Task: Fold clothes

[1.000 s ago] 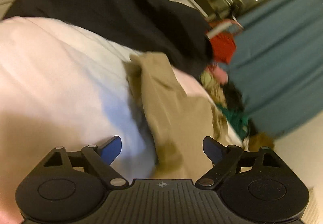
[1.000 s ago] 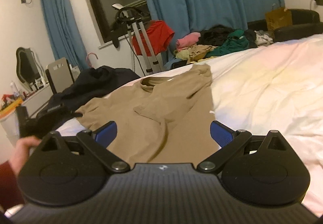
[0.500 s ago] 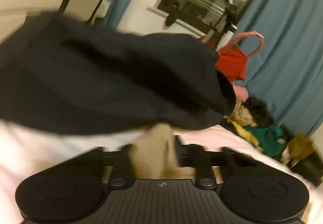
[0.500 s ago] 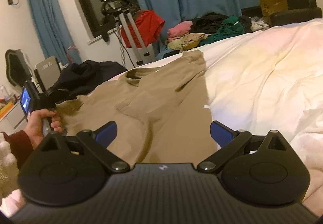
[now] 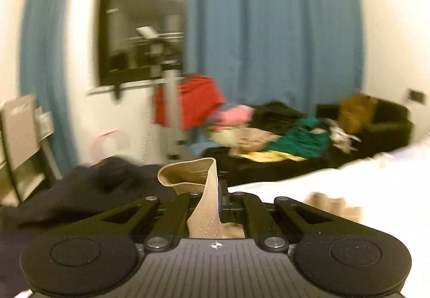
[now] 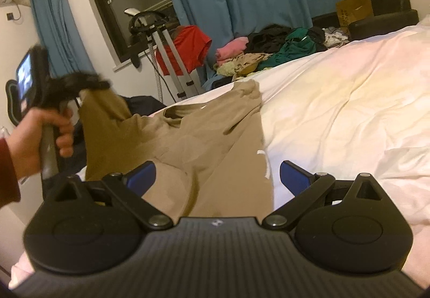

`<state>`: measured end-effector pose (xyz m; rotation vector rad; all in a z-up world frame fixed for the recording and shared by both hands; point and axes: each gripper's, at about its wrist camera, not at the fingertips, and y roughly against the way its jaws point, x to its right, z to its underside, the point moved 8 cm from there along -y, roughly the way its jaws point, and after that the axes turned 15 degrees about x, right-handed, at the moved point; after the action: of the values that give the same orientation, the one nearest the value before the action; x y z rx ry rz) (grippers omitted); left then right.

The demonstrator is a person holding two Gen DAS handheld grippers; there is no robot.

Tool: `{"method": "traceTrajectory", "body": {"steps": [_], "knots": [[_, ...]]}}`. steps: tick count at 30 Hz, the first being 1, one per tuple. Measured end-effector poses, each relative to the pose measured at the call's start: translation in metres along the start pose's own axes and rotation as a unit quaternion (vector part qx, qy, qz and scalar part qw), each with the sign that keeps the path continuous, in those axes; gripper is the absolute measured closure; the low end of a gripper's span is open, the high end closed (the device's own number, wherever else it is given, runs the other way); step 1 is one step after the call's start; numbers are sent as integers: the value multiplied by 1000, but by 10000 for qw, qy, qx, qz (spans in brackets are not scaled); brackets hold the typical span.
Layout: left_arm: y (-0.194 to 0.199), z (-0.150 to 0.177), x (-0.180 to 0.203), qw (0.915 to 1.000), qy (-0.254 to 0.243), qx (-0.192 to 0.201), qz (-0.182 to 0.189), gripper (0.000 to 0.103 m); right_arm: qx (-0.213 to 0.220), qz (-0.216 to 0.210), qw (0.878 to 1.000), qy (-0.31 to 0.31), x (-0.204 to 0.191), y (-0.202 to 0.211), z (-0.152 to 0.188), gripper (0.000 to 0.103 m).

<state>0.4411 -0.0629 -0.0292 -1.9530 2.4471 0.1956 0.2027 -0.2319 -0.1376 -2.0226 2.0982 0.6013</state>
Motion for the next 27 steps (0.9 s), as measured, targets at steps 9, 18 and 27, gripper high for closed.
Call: {"method": "traceTrajectory", "body": {"steps": [9, 18, 27], "knots": [[-58, 49, 146, 9963, -333, -666, 439, 101, 23, 301, 9990, -342, 33, 6, 5, 3], [-26, 89, 140, 9909, -137, -1025, 857, 50, -51, 286, 9987, -408, 43, -9, 12, 3], [169, 63, 33, 9941, 430, -978, 187, 44, 59, -279, 9988, -389, 17, 4, 10, 3]]}}
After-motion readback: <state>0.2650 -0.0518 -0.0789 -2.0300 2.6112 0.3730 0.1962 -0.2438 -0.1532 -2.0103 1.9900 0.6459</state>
